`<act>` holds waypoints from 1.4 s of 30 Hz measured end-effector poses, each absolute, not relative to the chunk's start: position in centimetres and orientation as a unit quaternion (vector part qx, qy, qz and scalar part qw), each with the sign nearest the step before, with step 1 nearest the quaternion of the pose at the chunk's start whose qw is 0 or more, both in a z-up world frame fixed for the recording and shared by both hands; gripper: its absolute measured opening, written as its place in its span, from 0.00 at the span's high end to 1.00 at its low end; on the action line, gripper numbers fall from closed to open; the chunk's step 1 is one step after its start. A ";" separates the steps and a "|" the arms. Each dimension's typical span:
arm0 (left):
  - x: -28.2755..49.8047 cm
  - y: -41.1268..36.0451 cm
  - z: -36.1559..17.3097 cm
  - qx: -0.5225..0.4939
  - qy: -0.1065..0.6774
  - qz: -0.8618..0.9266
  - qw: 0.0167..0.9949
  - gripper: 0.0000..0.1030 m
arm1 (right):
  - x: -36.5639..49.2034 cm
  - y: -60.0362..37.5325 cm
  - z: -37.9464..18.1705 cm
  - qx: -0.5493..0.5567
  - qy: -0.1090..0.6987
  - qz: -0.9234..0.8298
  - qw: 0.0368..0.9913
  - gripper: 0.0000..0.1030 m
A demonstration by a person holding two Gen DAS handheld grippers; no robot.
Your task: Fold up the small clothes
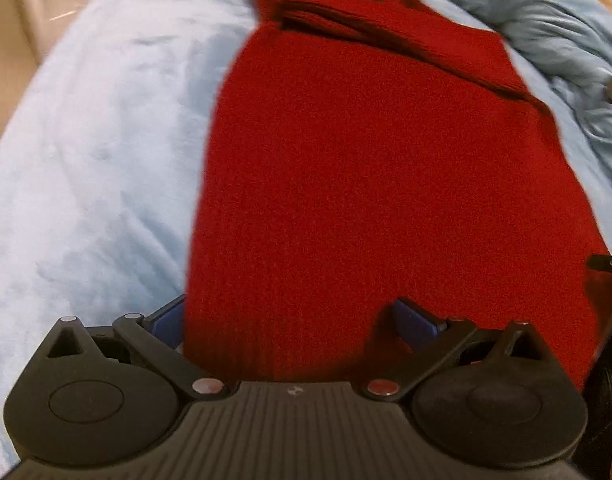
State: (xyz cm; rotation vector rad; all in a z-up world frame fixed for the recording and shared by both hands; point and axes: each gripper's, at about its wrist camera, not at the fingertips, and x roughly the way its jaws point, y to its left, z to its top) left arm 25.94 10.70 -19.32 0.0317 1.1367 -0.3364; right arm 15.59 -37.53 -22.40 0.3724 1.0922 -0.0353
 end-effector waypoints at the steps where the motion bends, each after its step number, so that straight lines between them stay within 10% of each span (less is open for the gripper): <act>1: 25.6 10.7 -19.3 0.017 0.536 -0.164 0.828 0.00 | 15.2 -37.2 -22.3 0.184 0.521 -0.003 0.833 0.05; 8: 25.3 9.4 -19.2 0.026 0.558 -0.131 0.819 0.01 | 14.7 -35.4 -22.7 0.166 0.536 0.003 0.828 0.06; 10: 25.1 8.9 -18.6 0.028 0.562 -0.110 0.819 0.16 | 14.5 -35.1 -22.5 0.158 0.532 -0.014 0.832 0.27; 12: 24.5 8.8 -17.6 0.032 0.553 -0.099 0.827 0.65 | 14.0 -35.4 -21.8 0.177 0.524 -0.018 0.833 0.81; 13: 24.2 9.1 -17.0 0.020 0.550 -0.099 0.829 0.81 | 13.8 -35.8 -21.5 0.209 0.521 0.000 0.827 0.81; 34: 7.4 11.7 -9.6 -0.060 0.527 -0.132 0.838 0.82 | -0.4 -38.0 -11.9 0.318 0.468 0.016 0.824 0.84; 42: 13.9 11.6 -6.6 -0.095 0.518 -0.135 0.840 0.82 | 4.0 -40.0 -8.3 0.378 0.455 0.020 0.806 0.84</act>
